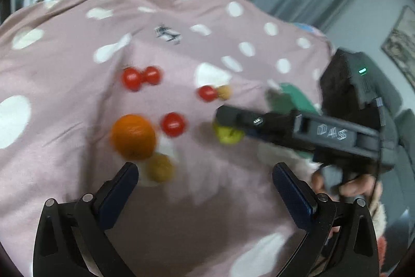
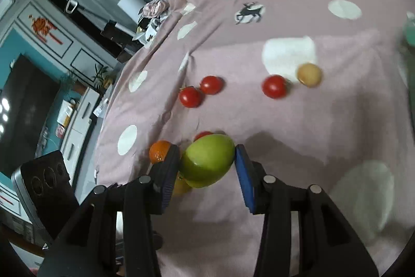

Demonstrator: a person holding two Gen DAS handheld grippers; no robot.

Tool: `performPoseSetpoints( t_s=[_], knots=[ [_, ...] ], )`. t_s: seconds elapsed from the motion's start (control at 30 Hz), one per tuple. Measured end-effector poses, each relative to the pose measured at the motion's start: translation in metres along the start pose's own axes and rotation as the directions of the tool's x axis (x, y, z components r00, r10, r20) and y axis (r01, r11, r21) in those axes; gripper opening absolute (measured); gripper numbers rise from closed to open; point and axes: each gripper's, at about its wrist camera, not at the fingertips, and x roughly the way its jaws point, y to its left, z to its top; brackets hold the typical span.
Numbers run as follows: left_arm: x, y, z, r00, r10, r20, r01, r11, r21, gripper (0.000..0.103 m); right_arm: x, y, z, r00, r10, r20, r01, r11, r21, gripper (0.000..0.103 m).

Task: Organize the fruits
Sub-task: 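Grasp the yellow-green fruit with the right gripper and lift it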

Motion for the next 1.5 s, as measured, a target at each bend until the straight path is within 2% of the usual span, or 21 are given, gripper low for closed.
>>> performPoseSetpoints(
  t_s=[0.1, 0.2, 0.37, 0.43, 0.57, 0.63, 0.67, 0.7, 0.77, 0.83, 0.87, 0.97, 1.1, 1.23, 1.27, 1.33, 1.4, 1.5],
  knots=[
    [0.002, -0.028, -0.003, 0.999, -0.037, 0.04, 0.033, 0.995, 0.097, 0.102, -0.011, -0.012, -0.012, 1.0, -0.014, -0.028, 0.014, 1.0, 0.016, 0.044],
    [0.02, -0.051, -0.007, 0.999, -0.038, 0.014, 0.035, 0.979, 0.201, 0.102, -0.021, -0.024, -0.021, 0.999, -0.019, -0.042, 0.021, 0.999, 0.045, 0.045],
    [0.05, -0.078, -0.022, 0.999, -0.014, -0.044, 0.028, 0.942, 0.334, 0.102, -0.033, -0.047, -0.04, 0.996, 0.052, -0.078, -0.044, 0.995, 0.091, 0.044],
    [0.057, -0.082, -0.026, 0.997, -0.032, -0.065, 0.053, 0.933, 0.356, 0.102, -0.039, -0.041, -0.052, 0.991, 0.106, -0.087, -0.101, 0.994, 0.051, 0.044],
    [0.068, -0.085, -0.033, 0.992, -0.047, -0.12, 0.088, 0.928, 0.363, 0.1, -0.05, -0.029, -0.07, 0.993, 0.083, -0.083, -0.088, 0.994, -0.06, 0.042],
    [0.068, -0.086, -0.036, 0.99, -0.038, -0.138, 0.088, 0.923, 0.374, 0.095, -0.054, -0.032, -0.073, 0.994, 0.088, -0.069, -0.092, 0.994, -0.055, 0.039],
    [0.067, -0.088, -0.038, 0.989, -0.017, -0.145, 0.072, 0.918, 0.39, 0.092, -0.056, -0.034, -0.074, 0.994, 0.093, -0.06, -0.096, 0.995, -0.039, 0.038],
    [0.068, -0.089, -0.039, 0.989, 0.019, -0.147, 0.043, 0.911, 0.41, 0.084, -0.056, -0.036, -0.073, 0.994, 0.094, -0.059, -0.096, 0.995, -0.03, 0.036],
    [0.071, -0.088, -0.043, 0.982, 0.123, -0.14, -0.045, 0.885, 0.463, 0.083, -0.054, -0.034, -0.073, 0.994, 0.085, -0.073, -0.088, 0.995, -0.039, 0.036],
    [0.069, -0.081, -0.04, 0.981, 0.15, -0.123, -0.078, 0.886, 0.458, 0.083, -0.049, -0.029, -0.072, 0.993, 0.062, -0.097, -0.069, 0.995, -0.068, 0.039],
    [0.067, -0.075, -0.037, 0.979, 0.155, -0.13, -0.084, 0.897, 0.433, 0.083, -0.047, -0.028, -0.071, 0.993, 0.051, -0.108, -0.059, 0.995, -0.08, 0.04],
    [0.064, -0.067, -0.034, 0.983, 0.11, -0.148, -0.046, 0.924, 0.38, 0.083, -0.04, -0.025, -0.07, 0.99, 0.054, -0.13, -0.066, 0.994, -0.091, 0.049],
    [0.067, -0.071, -0.039, 0.985, 0.114, -0.132, -0.046, 0.902, 0.429, 0.083, -0.032, -0.03, -0.064, 0.989, 0.076, -0.124, -0.078, 0.997, -0.011, 0.052],
    [0.069, -0.068, -0.035, 0.987, 0.096, -0.131, -0.035, 0.914, 0.405, 0.083, -0.02, -0.028, -0.059, 0.988, 0.047, -0.146, -0.043, 0.999, 0.027, 0.053],
    [0.066, -0.067, -0.034, 0.985, 0.096, -0.14, -0.034, 0.919, 0.393, 0.08, -0.015, -0.027, -0.058, 0.986, 0.047, -0.163, -0.043, 0.999, 0.027, 0.054],
    [0.065, -0.067, -0.033, 0.979, 0.139, -0.146, -0.071, 0.915, 0.398, 0.07, -0.013, -0.026, -0.056, 0.984, 0.046, -0.171, -0.042, 0.999, 0.029, 0.053],
    [0.062, -0.065, -0.033, 0.971, 0.188, -0.15, -0.111, 0.905, 0.412, 0.069, -0.012, -0.026, -0.054, 0.983, 0.047, -0.18, -0.039, 0.998, 0.044, 0.053],
    [0.056, -0.059, -0.033, 0.97, 0.184, -0.158, -0.109, 0.913, 0.393, 0.069, -0.009, -0.03, -0.051, 0.982, 0.074, -0.174, -0.06, 0.995, 0.082, 0.052]
  ],
)
